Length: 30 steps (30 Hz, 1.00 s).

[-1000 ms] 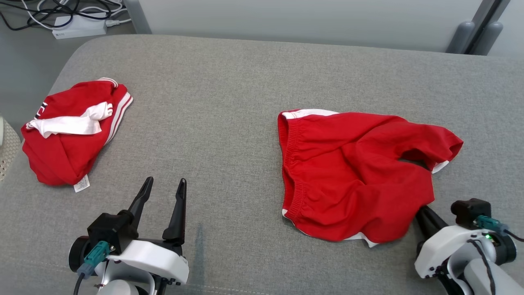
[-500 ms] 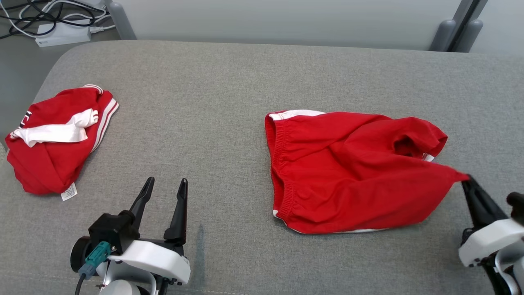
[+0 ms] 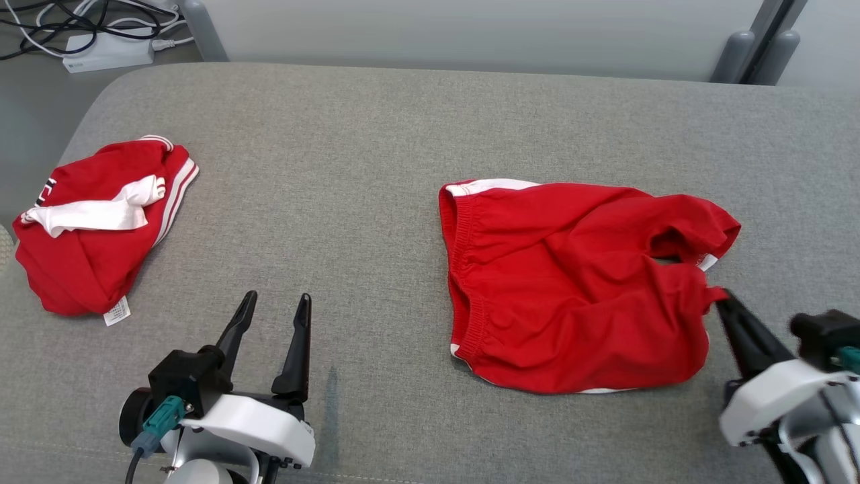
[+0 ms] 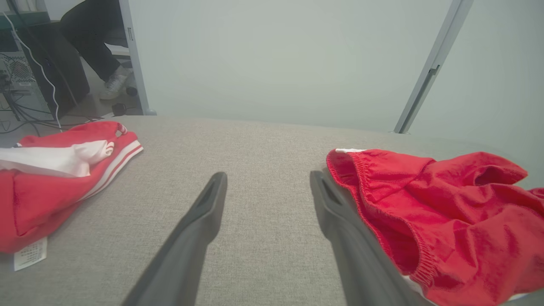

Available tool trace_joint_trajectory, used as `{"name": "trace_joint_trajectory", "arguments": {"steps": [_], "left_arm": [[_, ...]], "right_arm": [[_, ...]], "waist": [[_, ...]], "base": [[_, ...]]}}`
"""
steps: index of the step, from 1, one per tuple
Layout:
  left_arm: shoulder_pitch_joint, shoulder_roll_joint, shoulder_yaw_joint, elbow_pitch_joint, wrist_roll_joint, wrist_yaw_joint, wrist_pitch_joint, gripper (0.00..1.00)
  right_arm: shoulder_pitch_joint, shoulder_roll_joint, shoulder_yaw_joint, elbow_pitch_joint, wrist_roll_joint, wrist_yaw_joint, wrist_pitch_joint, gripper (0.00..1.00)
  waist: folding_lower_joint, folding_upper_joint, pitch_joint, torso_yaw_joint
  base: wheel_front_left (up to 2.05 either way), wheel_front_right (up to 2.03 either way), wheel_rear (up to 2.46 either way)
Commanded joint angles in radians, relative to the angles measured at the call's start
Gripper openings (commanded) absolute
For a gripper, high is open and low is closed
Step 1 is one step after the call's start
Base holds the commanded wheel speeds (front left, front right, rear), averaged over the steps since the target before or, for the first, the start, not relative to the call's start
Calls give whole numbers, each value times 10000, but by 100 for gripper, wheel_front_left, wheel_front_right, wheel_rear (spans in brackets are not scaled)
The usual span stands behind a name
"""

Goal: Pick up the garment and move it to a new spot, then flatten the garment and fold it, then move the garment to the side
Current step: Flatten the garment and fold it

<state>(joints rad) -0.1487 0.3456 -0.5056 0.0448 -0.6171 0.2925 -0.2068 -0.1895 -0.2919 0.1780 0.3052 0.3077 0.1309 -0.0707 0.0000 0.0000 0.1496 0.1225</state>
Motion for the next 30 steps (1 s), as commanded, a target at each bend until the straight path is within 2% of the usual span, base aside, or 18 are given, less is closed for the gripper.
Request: {"name": "trace_joint_trajectory", "arguments": {"steps": [1, 7, 14, 21, 30], "left_arm": [[-420, 239, 346, -191, -36, 31, -69, 100], [-442, 303, 364, -278, -39, 42, -78, 100], [-647, 295, 326, -302, -29, 22, -62, 100], [-821, 297, 303, -254, -15, -6, -73, 100], [-1067, 186, 189, -124, -9, -111, -111, 100]], "right_arm": [[50, -257, 17, -214, 48, -2, -23, 0], [649, -377, -1449, -430, 398, -2, -14, 0], [543, -541, -2062, -277, 1189, -2, 22, 0], [-708, -917, -1137, 345, 1800, -2, -85, 0], [-2662, -1294, 727, 2742, 2091, -2, -204, 0]], "waist": [[0, 0, 1, -7], [0, 0, 108, -191], [0, 0, 419, -331], [0, 0, 660, -298], [0, 0, 867, -22]], "base": [[0, 0, 0], [0, 0, 0], [0, 0, 0], [0, 0, 0], [0, 0, 0]]}}
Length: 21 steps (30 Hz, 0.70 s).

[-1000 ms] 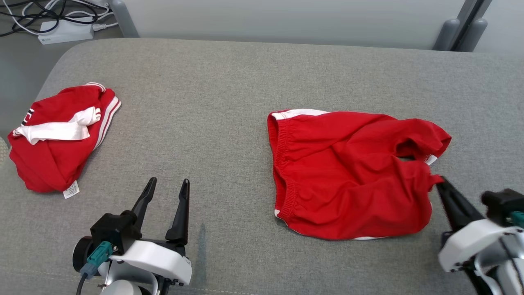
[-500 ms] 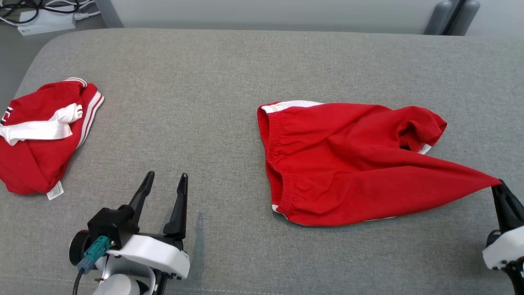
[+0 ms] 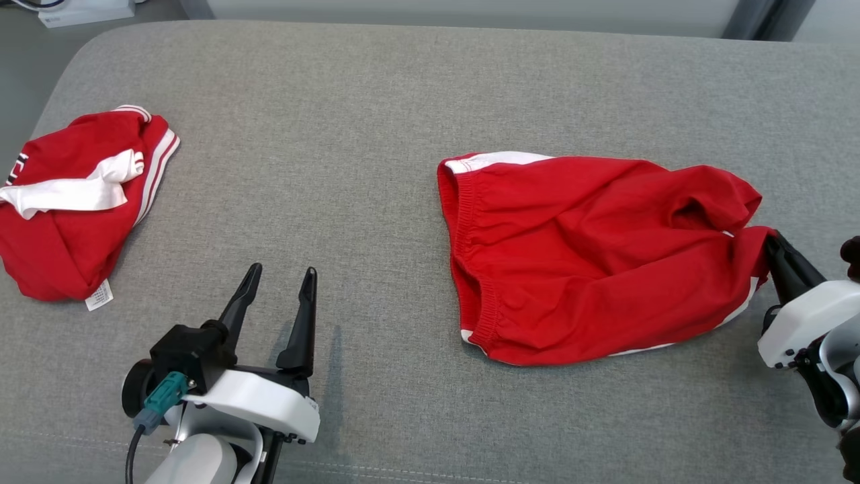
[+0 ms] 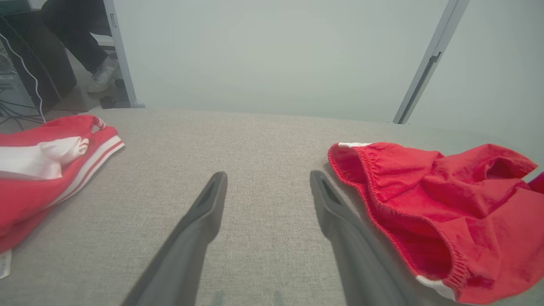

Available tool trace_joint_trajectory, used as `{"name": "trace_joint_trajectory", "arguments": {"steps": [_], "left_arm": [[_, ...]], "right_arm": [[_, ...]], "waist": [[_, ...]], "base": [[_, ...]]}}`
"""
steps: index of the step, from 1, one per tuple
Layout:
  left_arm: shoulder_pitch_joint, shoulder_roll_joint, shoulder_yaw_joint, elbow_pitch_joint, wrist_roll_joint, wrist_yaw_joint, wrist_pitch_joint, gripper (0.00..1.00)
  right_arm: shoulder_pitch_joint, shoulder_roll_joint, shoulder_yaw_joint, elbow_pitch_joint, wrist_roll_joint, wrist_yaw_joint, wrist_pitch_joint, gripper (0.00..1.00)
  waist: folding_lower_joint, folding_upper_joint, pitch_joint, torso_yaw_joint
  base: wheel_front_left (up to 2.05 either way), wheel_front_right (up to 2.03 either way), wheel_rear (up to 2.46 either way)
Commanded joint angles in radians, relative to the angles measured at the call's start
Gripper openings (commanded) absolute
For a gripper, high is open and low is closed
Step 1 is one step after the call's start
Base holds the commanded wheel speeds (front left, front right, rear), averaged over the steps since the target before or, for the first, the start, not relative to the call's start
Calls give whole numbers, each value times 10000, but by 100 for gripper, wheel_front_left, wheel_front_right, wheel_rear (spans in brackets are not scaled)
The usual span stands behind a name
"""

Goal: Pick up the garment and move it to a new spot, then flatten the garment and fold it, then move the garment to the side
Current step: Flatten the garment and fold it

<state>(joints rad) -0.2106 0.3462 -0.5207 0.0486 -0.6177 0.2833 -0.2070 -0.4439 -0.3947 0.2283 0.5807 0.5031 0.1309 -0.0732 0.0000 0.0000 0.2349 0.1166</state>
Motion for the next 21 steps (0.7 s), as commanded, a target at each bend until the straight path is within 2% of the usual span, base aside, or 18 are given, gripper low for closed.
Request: {"name": "trace_joint_trajectory", "arguments": {"steps": [1, 2, 3, 8, 11, 17, 21], "left_arm": [[-460, 155, 327, -141, -5, -24, -119, 100], [-470, 128, 315, -118, -7, -29, -131, 100], [-475, 108, 308, -93, -14, -34, -141, 100], [-394, 90, 312, 11, -49, -36, -191, 100], [-335, 109, 301, 46, -66, -34, -199, 100], [-156, 192, 293, 52, -97, 12, -185, 100], [13, 287, 260, -28, -102, 61, -127, 100]], "right_arm": [[-222, -270, 404, 225, 246, -2, -239, 13], [-311, -298, 583, 417, 327, -2, -354, 49], [-375, -302, 699, 597, 468, -2, -490, 100], [-315, -480, 1051, 1192, 1109, -2, -1158, 100], [73, -663, 1048, 1114, 1578, -2, -1510, 100], [1166, -989, 754, 444, 2080, -2, -1816, 100], [1976, -1040, 138, -498, 1836, -2, -1876, 100]], "waist": [[0, 0, 18, 61], [0, 0, 17, 77], [0, 0, 6, 79], [0, 0, -201, -105], [0, 0, -392, -245], [0, 0, -744, -524], [0, 0, -1018, -710]], "base": [[0, 0, 0], [0, 0, 0], [0, 0, 0], [0, 0, 0], [0, 0, 0], [0, 0, 0], [0, 0, 0]]}}
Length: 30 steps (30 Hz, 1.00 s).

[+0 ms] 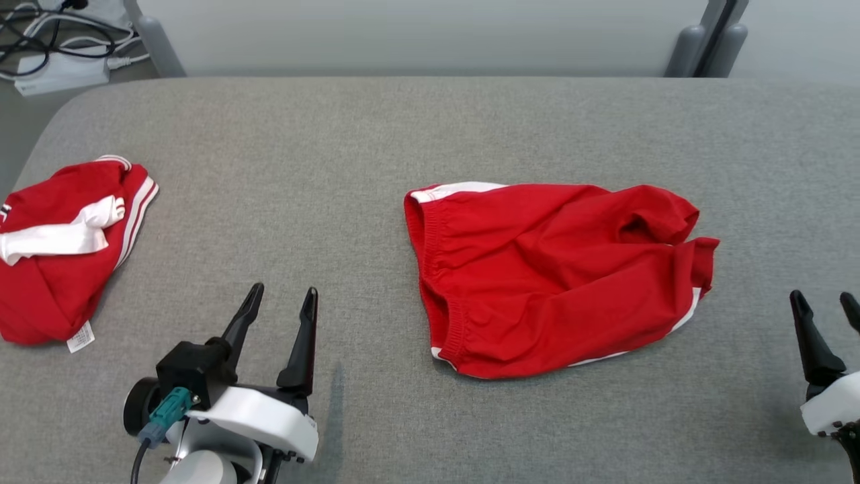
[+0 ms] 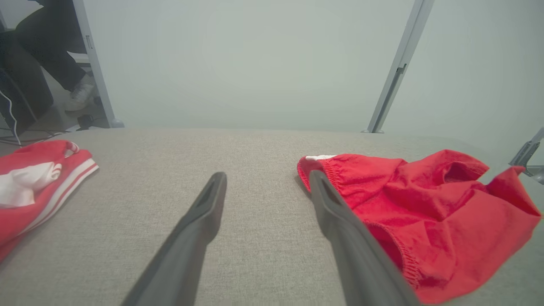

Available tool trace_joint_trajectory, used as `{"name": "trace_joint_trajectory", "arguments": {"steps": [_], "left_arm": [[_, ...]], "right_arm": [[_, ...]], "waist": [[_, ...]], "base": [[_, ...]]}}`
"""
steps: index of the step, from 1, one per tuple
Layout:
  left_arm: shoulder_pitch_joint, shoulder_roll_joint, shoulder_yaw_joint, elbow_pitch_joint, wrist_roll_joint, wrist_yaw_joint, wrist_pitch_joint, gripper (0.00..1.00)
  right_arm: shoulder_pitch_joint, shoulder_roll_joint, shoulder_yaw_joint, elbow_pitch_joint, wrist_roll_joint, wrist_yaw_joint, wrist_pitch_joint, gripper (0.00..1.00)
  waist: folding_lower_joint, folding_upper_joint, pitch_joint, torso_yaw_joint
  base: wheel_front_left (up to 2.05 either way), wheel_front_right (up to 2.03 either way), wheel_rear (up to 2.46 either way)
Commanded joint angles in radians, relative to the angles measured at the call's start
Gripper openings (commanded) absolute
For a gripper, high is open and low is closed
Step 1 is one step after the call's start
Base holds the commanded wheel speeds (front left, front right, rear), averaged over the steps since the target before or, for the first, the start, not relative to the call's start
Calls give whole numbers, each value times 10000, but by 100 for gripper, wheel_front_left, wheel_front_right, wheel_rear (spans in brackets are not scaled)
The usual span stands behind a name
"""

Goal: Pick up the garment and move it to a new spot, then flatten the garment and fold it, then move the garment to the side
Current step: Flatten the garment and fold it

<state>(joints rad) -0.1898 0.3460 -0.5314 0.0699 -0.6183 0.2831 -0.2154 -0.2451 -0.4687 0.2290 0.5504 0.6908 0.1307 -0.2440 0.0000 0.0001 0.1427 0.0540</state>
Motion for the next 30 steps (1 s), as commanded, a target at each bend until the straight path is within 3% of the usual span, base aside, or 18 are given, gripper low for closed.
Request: {"name": "trace_joint_trajectory", "arguments": {"steps": [1, 7, 13, 21, 30], "left_arm": [[-141, 322, 364, -263, -102, 77, -23, 100], [241, 512, 342, -482, -100, 261, 108, 100], [685, 622, 252, -742, -76, 502, 244, 100], [1061, 917, 325, -929, -51, 757, 361, 100], [1061, 1025, 318, -1037, 2, 865, 408, 100]], "right_arm": [[185, -219, -105, -551, -216, 0, -170, 100], [1660, 626, -1325, -2574, -1881, 0, -175, 100], [3012, 1647, -1999, -3786, -3133, 0, -176, 100], [4179, 2680, -2493, -4809, -3849, 0, 14, 100], [4307, 2935, -2507, -5207, -3994, 0, 258, 100]], "waist": [[0, -1, -180, -123], [0, -1, -664, -218], [0, -1, -1075, -160], [0, -1, -1269, -162], [0, -1, -1191, -143]], "base": [[0, 0, 0], [0, 0, 0], [0, 0, 0], [0, 0, 0], [0, 0, 0]]}}
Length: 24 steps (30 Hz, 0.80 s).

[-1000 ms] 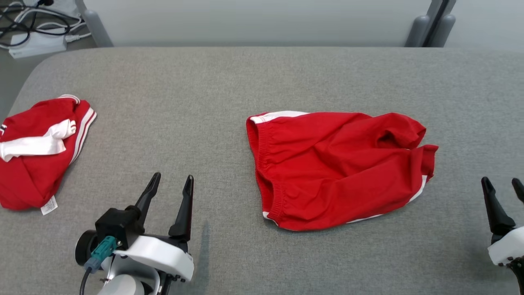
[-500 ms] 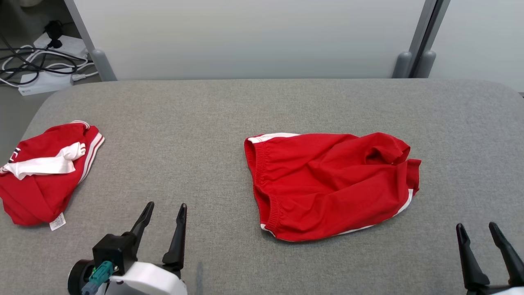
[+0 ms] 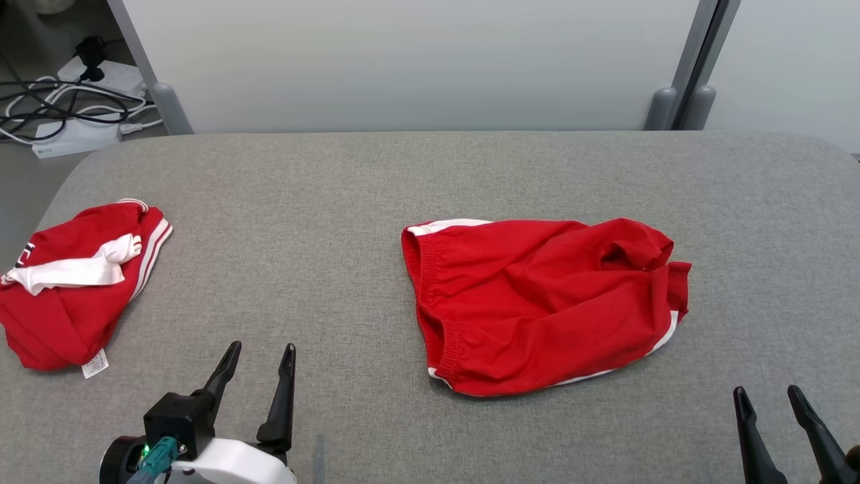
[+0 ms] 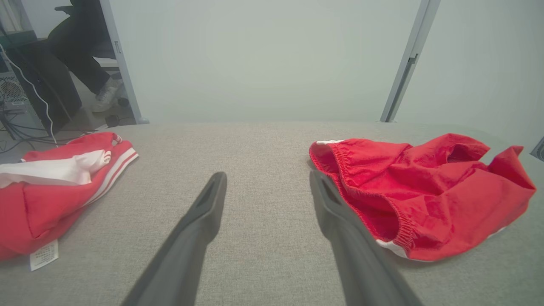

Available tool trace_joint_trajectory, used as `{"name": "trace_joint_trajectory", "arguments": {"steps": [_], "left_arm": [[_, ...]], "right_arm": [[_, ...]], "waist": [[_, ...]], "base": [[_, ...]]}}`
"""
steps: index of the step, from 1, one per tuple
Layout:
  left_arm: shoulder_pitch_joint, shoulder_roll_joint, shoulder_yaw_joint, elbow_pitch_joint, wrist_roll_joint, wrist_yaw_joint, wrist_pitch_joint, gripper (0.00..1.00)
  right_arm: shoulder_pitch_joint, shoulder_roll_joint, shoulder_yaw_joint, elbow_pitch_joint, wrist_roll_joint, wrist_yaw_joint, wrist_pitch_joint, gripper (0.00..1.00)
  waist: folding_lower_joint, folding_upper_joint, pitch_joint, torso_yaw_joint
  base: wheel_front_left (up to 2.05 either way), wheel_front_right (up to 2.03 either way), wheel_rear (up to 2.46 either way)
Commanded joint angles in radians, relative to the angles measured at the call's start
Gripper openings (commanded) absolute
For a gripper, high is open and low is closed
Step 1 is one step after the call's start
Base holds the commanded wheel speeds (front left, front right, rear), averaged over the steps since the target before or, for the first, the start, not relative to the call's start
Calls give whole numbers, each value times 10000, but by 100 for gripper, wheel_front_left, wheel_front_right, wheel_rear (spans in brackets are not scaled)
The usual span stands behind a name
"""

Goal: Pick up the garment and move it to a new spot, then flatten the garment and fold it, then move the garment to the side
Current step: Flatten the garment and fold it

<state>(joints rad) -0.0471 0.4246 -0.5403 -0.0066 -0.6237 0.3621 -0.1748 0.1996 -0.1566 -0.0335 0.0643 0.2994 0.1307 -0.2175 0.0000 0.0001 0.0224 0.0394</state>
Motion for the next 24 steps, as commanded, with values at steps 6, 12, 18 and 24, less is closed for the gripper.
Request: {"name": "trace_joint_trajectory", "arguments": {"steps": [6, 12, 18, 24], "left_arm": [[-674, 259, 120, -364, 216, -135, 131, 100], [-1198, 16, -631, -199, 444, -687, 442, 100], [-1937, -393, -1410, 377, 668, -1390, 690, 100], [-2574, -642, -1888, 930, 843, -1907, 855, 100]], "right_arm": [[-543, -234, 107, -329, -4, 0, 110, 100], [-1401, -506, 326, 393, 302, 0, 206, 100], [-2699, -905, 945, 1852, 848, 0, 140, 100], [-4068, -1192, 1883, 3214, 1381, 0, -131, 100]], "waist": [[0, -1, 275, -63], [0, -1, 692, -220], [0, -1, 1302, -422], [0, -1, 1841, -588]], "base": [[0, 0, 0], [0, 0, 0], [0, 0, 0], [0, 0, 0]]}}
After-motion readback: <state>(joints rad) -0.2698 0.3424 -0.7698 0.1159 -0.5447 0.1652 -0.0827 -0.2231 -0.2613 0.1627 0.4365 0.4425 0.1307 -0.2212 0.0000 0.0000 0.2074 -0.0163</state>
